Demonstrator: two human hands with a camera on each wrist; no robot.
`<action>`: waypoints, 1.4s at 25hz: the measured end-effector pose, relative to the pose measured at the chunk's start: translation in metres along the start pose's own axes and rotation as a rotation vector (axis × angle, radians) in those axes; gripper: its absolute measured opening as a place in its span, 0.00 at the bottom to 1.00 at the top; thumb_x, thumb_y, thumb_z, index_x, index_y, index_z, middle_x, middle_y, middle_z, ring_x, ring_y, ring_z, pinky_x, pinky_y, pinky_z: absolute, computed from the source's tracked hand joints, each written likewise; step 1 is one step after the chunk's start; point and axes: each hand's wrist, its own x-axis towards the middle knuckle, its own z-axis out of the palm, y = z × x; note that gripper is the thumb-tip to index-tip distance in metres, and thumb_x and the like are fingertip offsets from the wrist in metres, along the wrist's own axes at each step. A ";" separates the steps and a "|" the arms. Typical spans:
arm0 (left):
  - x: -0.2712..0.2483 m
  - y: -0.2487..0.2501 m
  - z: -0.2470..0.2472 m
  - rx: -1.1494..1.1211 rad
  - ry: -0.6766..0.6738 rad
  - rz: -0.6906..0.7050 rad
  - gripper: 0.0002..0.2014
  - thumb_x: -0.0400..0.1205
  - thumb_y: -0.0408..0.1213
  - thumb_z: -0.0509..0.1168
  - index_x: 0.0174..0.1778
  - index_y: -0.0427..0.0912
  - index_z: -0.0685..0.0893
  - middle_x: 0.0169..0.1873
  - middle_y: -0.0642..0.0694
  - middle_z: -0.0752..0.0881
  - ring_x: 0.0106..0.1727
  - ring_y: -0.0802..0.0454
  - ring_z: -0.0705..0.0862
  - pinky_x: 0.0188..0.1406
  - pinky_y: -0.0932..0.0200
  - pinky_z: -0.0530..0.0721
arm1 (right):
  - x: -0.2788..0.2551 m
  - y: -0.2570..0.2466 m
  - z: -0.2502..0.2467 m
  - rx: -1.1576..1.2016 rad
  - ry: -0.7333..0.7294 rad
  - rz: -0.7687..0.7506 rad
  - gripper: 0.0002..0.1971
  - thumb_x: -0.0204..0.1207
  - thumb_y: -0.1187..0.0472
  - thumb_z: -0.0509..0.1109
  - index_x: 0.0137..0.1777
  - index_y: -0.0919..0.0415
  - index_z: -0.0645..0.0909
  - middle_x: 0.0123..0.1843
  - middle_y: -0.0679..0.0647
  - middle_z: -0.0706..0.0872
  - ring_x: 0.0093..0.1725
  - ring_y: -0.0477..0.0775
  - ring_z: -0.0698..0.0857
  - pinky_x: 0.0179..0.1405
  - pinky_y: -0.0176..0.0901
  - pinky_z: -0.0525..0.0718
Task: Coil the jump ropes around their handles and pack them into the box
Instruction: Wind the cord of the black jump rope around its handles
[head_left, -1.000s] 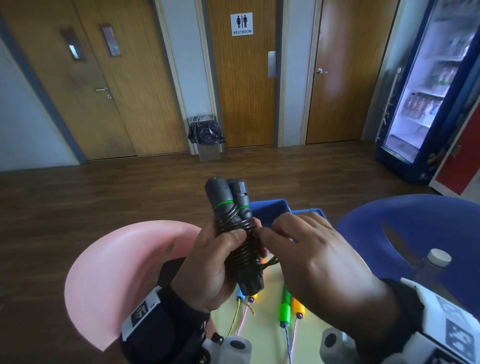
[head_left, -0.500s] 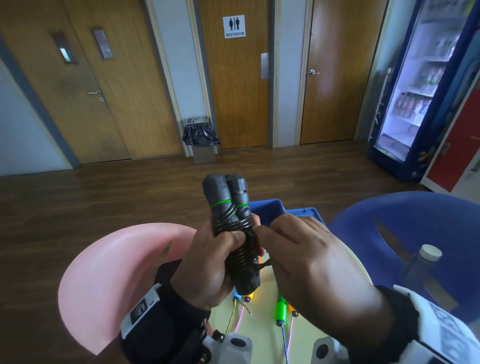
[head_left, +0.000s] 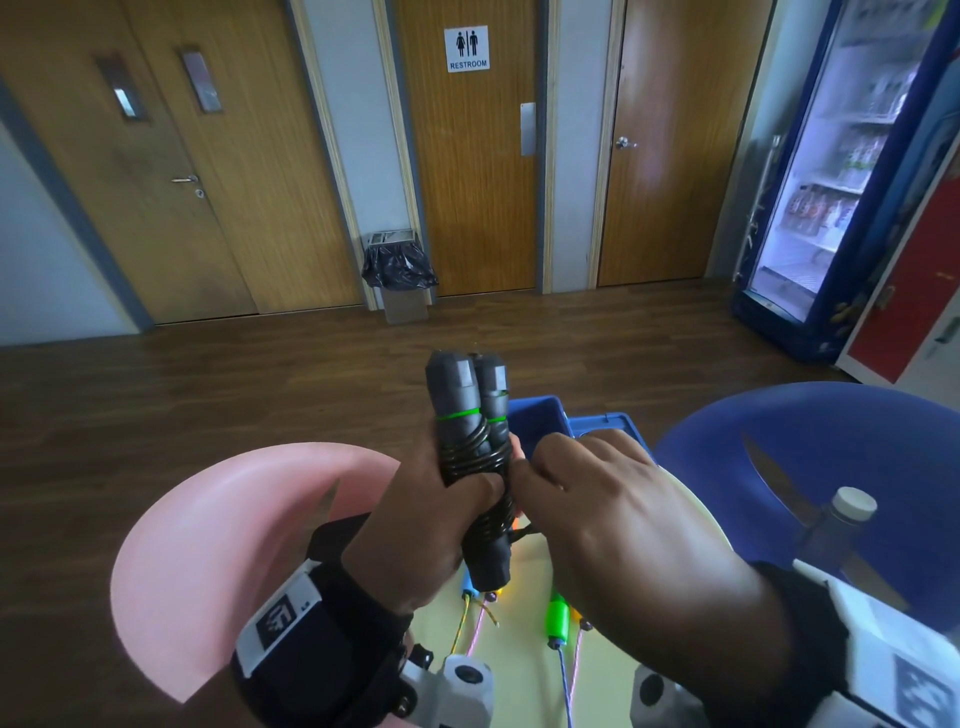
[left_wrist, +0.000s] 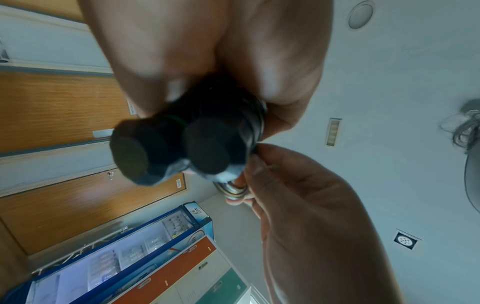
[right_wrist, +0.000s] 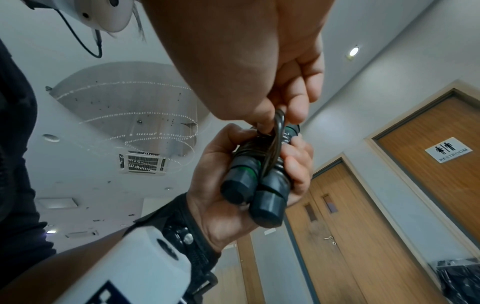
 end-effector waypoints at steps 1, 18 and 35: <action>0.000 -0.001 -0.001 0.020 -0.002 0.002 0.30 0.65 0.32 0.69 0.64 0.27 0.72 0.44 0.32 0.80 0.43 0.38 0.77 0.43 0.45 0.79 | 0.001 0.000 0.001 0.016 -0.003 -0.006 0.12 0.56 0.68 0.63 0.39 0.58 0.82 0.33 0.52 0.74 0.26 0.57 0.71 0.30 0.46 0.75; -0.003 0.006 -0.005 0.131 -0.037 0.107 0.30 0.70 0.40 0.68 0.63 0.25 0.71 0.48 0.33 0.80 0.47 0.40 0.80 0.46 0.51 0.82 | 0.022 0.006 0.020 1.102 -0.223 0.564 0.19 0.82 0.51 0.70 0.40 0.70 0.79 0.33 0.63 0.80 0.32 0.49 0.76 0.33 0.44 0.79; 0.007 -0.020 0.010 -0.082 0.110 0.060 0.29 0.68 0.39 0.69 0.63 0.30 0.73 0.45 0.34 0.79 0.43 0.39 0.80 0.42 0.42 0.81 | 0.015 0.017 0.027 0.993 -0.250 0.603 0.16 0.85 0.51 0.63 0.43 0.63 0.82 0.44 0.61 0.87 0.39 0.55 0.82 0.44 0.48 0.82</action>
